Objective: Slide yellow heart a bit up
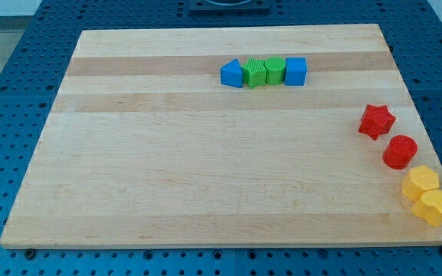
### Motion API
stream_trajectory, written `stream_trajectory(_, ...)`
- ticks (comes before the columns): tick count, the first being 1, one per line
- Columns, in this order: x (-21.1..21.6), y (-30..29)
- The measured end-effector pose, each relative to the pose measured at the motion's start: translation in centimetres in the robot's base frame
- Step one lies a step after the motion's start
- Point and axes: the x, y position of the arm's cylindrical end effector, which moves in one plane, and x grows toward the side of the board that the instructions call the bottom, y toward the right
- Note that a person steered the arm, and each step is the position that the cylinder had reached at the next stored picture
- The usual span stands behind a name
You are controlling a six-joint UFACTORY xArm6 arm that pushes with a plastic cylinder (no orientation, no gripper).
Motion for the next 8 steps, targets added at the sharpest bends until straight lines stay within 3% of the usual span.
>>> stream_trajectory(2, 5.2, -0.6)
stream_trajectory(5, 5.1, -5.5)
stream_trajectory(8, 5.0, -6.8)
